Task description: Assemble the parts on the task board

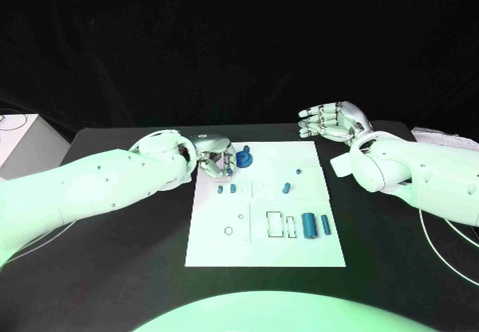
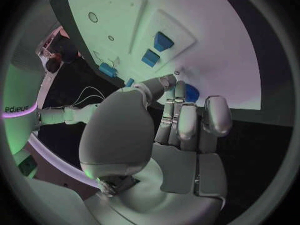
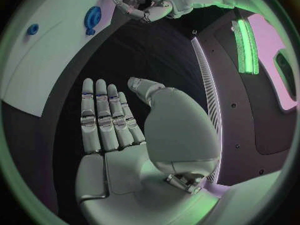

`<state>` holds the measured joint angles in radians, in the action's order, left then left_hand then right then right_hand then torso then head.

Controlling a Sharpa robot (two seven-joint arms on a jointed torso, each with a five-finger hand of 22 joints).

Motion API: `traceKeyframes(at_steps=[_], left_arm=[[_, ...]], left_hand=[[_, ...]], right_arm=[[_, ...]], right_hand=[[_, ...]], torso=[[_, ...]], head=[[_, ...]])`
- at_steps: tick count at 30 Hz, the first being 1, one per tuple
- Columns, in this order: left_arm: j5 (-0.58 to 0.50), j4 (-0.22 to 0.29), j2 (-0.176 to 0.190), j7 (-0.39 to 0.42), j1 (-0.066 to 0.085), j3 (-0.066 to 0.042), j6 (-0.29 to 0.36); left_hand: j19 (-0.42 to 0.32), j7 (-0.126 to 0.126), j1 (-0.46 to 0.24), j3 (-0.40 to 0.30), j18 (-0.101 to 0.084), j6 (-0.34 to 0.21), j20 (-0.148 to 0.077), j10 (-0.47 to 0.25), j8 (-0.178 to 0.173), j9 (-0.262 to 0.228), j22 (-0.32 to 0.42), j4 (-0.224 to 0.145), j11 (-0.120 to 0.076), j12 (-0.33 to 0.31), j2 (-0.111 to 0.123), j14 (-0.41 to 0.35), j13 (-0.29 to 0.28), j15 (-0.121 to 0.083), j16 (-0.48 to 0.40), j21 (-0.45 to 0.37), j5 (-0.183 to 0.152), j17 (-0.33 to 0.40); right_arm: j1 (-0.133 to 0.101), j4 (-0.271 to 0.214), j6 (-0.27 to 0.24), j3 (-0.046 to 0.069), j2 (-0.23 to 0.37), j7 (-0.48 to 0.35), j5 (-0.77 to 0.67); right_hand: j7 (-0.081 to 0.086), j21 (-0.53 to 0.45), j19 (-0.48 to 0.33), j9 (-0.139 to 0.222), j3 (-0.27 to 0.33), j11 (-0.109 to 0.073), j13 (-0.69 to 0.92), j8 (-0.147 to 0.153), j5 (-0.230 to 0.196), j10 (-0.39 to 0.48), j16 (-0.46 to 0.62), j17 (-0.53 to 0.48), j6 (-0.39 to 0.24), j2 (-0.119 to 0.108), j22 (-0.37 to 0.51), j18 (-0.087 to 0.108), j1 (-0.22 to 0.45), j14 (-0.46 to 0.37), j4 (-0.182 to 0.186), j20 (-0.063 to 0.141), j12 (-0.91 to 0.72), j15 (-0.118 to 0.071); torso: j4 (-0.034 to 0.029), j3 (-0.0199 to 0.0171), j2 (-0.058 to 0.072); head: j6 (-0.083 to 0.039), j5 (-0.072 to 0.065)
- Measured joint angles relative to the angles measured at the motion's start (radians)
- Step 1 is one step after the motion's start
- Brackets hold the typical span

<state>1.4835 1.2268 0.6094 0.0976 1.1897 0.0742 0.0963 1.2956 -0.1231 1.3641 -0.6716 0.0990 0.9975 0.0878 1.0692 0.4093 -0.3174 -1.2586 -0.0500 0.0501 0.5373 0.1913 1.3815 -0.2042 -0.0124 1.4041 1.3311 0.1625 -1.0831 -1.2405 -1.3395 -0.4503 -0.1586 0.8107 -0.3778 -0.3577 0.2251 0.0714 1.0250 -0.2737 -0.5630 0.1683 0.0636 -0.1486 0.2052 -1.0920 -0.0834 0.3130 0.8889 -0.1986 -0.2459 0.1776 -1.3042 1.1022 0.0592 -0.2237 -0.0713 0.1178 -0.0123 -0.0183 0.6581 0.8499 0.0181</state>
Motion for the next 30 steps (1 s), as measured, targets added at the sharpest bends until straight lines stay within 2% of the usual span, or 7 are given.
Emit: traceKeyframes(at_steps=[30], left_arm=[[-0.003, -0.025, -0.016, -0.012, 0.0, 0.004, -0.035]], left_hand=[[0.0, 0.0, -0.003, 0.003, 0.0, -0.001, 0.0, 0.0, -0.003, 0.0, 0.004, -0.003, 0.0, 0.0, 0.003, 0.0, -0.001, 0.0, 0.0, 0.0, 0.0, 0.004]], right_arm=[[0.0, 0.0, 0.001, 0.0, -0.001, 0.001, 0.0]], right_hand=[[0.0, 0.0, 0.0, 0.001, 0.0, 0.0, 0.0, 0.004, 0.0, 0.0, 0.0, -0.004, 0.0, 0.0, 0.006, 0.0, 0.0, 0.0, 0.0, 0.0, 0.0, 0.0]], torso=[[0.0002, -0.0002, 0.0]], head=[[0.006, 0.002]])
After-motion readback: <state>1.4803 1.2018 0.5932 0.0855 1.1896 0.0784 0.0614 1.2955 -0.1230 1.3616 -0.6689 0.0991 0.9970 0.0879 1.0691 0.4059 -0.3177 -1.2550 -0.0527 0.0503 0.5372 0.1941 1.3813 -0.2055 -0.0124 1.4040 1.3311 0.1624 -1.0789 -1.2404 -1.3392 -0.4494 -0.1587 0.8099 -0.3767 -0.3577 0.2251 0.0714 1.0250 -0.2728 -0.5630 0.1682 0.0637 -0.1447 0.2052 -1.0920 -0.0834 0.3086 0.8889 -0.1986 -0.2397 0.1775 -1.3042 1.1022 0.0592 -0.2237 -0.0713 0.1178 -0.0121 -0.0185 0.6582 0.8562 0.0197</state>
